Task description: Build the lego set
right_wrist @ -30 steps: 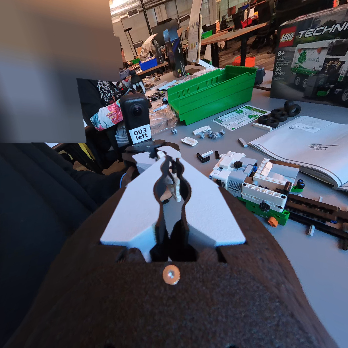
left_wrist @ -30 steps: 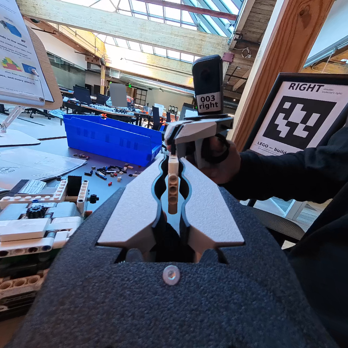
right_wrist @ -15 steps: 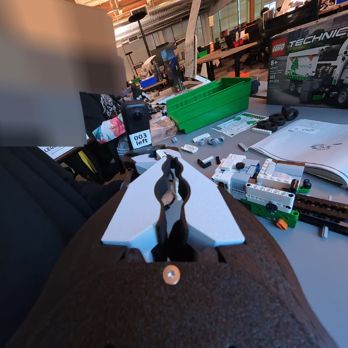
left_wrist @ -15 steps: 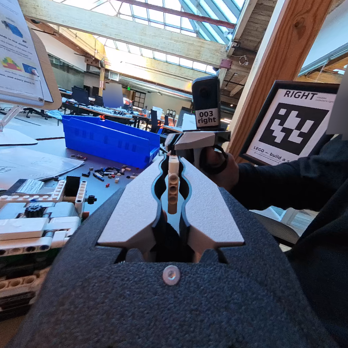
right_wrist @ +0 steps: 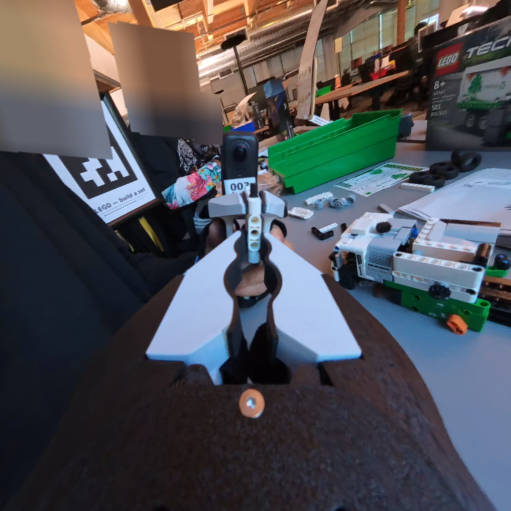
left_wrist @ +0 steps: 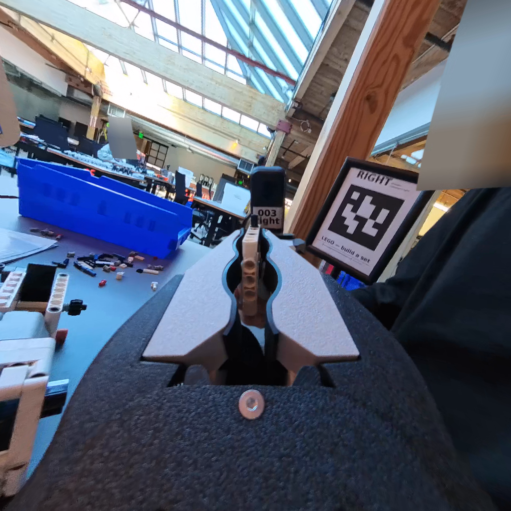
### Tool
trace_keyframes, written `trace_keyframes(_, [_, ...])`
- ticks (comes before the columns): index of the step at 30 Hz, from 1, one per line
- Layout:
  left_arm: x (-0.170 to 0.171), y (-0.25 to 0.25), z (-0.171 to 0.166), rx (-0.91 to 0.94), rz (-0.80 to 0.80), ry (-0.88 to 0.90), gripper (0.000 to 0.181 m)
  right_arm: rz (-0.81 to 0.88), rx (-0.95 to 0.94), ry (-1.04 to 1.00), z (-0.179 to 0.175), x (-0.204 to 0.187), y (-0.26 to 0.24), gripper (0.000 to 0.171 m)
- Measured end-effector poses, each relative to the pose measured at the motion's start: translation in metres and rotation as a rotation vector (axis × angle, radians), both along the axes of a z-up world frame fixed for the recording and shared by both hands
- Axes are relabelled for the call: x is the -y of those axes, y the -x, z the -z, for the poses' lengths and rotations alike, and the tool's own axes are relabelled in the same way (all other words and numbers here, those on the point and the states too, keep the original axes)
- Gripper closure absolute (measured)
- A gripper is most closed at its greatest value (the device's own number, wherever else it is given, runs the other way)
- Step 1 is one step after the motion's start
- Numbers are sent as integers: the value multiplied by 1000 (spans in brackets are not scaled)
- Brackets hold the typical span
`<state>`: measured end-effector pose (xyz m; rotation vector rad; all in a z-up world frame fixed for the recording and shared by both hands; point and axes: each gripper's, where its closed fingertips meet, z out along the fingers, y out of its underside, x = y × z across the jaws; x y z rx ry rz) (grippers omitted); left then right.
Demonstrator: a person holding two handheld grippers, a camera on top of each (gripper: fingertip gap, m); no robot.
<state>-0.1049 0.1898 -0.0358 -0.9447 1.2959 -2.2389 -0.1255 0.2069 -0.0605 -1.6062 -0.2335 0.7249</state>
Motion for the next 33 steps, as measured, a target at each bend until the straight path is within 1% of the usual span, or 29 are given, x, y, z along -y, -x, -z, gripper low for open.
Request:
trace_keyframes(2, [3, -3, 8, -41, -5, -53, 171, -8, -43, 14, 1, 6, -6, 164])
trace_keyframes(3, [2, -5, 11, -57, -20, -74, 165, 27, -64, -21, -3, 10, -15, 164])
trace_keyframes(4, [0, -5, 13, -66, -31, -85, 163, 47, -78, -54, -8, 17, -23, 164])
trace_keyframes(7, [4, -8, 14, -73, -7, -87, 165, 55, -56, -39, -6, 36, -33, 164])
trace_keyframes(11, [30, -15, 17, -67, 48, -134, 175, 84, -40, -20, -1, 55, -40, 164])
trace_keyframes(13, [44, -18, 19, -75, 104, -149, 176, 104, -52, -50, -3, 65, -46, 163])
trace_keyframes(14, [50, -21, 21, -84, 127, -165, 176, 126, -67, -74, -6, 69, -51, 161])
trace_keyframes(16, [63, -26, 24, -77, 149, -202, 176, 137, -137, -105, -11, 75, -56, 149])
trace_keyframes(18, [76, -32, 25, -86, 177, -228, 176, 107, -177, -92, -10, 79, -53, 150])
trace_keyframes(19, [81, -34, 26, -90, 194, -244, 176, 118, -171, -100, -9, 80, -54, 151])
trace_keyframes(23, [90, -45, 24, -97, 224, -258, 176, 155, -176, -145, -13, 89, -62, 162])
trace_keyframes(26, [97, -51, 26, -116, 254, -264, 176, 181, -167, -152, -10, 95, -68, 163])
trace_keyframes(33, [111, -65, 33, -158, 298, -284, 176, 202, -237, -179, -7, 105, -82, 164])
